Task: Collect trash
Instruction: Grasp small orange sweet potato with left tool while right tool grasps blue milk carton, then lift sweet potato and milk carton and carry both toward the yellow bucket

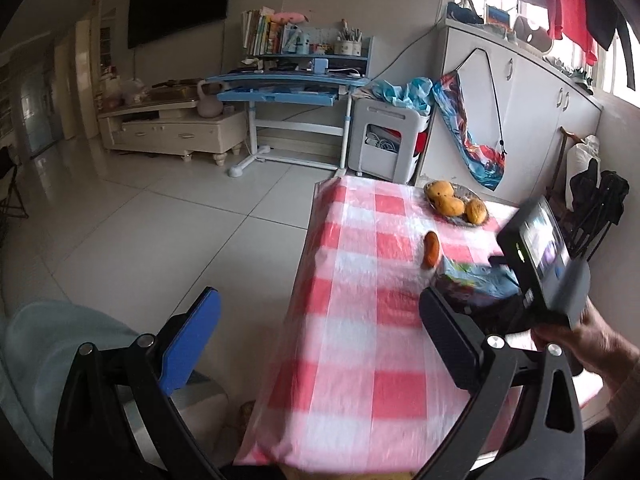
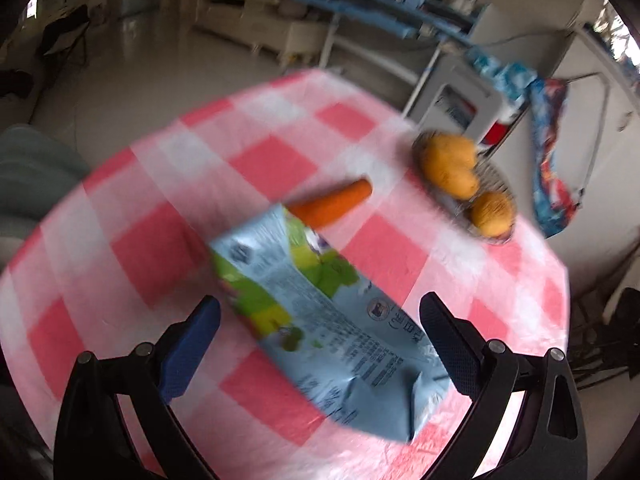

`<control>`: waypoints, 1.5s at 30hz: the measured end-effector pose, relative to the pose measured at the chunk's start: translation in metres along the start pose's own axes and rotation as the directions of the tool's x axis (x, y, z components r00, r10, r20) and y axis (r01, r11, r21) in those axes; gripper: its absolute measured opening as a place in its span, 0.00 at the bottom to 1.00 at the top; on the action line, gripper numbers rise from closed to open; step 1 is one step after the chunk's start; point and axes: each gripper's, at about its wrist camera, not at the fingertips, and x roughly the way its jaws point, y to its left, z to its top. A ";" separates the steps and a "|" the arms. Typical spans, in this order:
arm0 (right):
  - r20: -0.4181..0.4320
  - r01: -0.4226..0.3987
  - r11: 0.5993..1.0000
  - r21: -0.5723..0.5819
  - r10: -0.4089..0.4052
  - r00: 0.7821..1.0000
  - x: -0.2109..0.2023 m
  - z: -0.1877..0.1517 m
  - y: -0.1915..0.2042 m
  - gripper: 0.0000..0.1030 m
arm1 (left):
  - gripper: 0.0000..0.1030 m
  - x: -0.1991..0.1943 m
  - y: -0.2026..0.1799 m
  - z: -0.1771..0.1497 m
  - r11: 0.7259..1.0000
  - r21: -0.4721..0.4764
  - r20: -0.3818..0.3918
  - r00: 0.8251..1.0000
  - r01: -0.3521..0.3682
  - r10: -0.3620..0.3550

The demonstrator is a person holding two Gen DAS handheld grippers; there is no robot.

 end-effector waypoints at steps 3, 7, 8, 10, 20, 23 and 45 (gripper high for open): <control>-0.012 -0.092 0.995 0.036 0.092 0.996 0.001 -0.011 -0.009 0.80 | 0.93 0.036 -0.010 0.021 1.000 0.008 -0.047 0.999 0.011 -0.011; -0.048 -0.166 0.986 0.034 0.167 0.985 -0.018 -0.031 -0.003 0.45 | 0.93 0.098 -0.051 0.044 0.996 0.067 -0.113 0.993 0.054 -0.046; -0.058 -0.153 0.988 0.022 0.154 0.986 -0.024 -0.035 0.000 0.45 | 0.93 0.108 -0.062 0.046 0.995 0.084 -0.119 0.992 0.062 -0.052; -0.071 -0.140 0.990 0.010 0.140 0.988 -0.033 -0.047 0.004 0.45 | 0.93 0.137 -0.091 0.051 0.987 0.137 -0.134 0.989 0.085 -0.067; -0.104 -0.156 0.976 0.152 0.172 0.980 -0.050 -0.086 -0.009 0.46 | 0.87 0.221 -0.179 0.032 0.934 0.349 -0.187 0.982 0.079 -0.014; -0.099 -0.138 0.980 0.143 0.152 0.983 -0.048 -0.082 -0.011 0.46 | 0.78 0.232 -0.193 0.028 0.924 0.374 -0.199 0.980 0.081 -0.005; 0.122 -0.217 0.929 0.298 0.189 0.974 -0.086 -0.071 -0.023 0.36 | 0.12 0.109 -0.118 0.009 0.959 0.224 -0.126 0.981 0.172 -0.147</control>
